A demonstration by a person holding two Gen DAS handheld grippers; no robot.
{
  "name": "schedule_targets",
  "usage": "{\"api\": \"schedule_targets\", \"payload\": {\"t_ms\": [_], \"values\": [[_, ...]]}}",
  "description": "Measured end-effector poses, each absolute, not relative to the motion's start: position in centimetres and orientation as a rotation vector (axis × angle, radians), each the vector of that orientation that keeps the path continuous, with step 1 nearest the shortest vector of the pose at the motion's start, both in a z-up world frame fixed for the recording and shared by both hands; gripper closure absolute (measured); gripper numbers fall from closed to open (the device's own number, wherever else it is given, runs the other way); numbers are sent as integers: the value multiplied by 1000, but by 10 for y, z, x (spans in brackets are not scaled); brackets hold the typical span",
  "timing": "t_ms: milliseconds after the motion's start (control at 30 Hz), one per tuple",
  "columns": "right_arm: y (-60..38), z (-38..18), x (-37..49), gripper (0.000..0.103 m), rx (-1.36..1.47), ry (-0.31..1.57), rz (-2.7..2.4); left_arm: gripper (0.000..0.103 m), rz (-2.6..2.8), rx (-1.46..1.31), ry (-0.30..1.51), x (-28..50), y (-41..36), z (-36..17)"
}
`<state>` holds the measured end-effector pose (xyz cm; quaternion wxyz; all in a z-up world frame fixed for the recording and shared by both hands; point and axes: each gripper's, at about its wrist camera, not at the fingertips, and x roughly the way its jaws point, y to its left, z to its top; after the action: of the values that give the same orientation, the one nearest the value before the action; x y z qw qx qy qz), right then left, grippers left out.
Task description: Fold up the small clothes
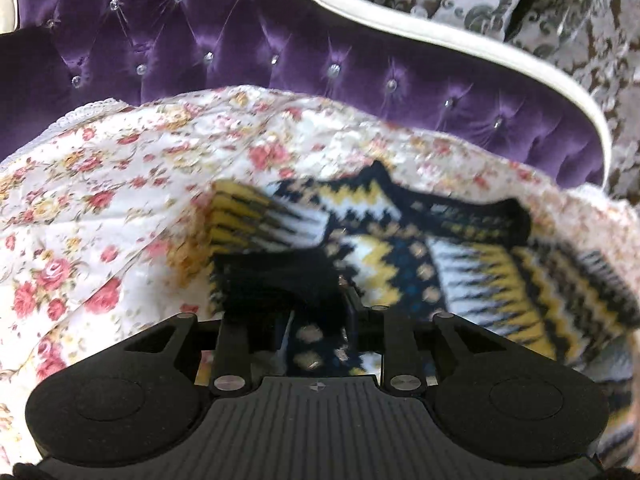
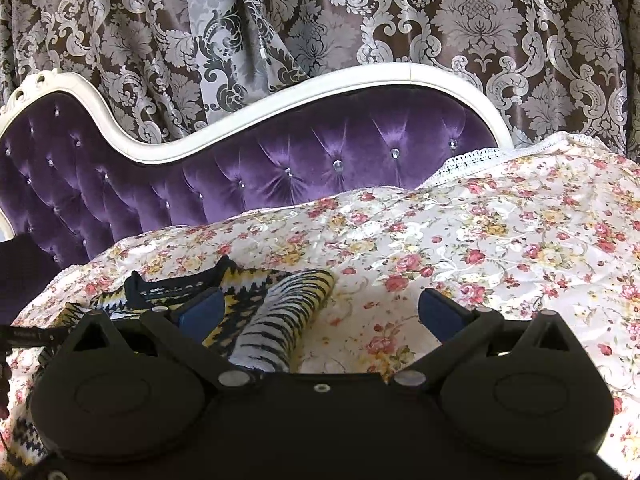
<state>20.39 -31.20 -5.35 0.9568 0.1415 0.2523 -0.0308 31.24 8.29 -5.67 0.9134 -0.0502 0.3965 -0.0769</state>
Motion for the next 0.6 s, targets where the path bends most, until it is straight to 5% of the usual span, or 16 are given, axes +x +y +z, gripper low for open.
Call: {"api": "schedule_targets", "payload": {"t_ms": [133, 400, 600], "values": [[-314, -57, 207, 0, 262, 536, -91, 68, -140, -5, 799, 306, 79, -53], [-299, -70, 215, 0, 111, 637, -86, 34, 37, 102, 582, 280, 66, -19], [-266, -88, 225, 0, -62, 700, -35, 33, -74, 159, 627, 294, 36, -34]]}}
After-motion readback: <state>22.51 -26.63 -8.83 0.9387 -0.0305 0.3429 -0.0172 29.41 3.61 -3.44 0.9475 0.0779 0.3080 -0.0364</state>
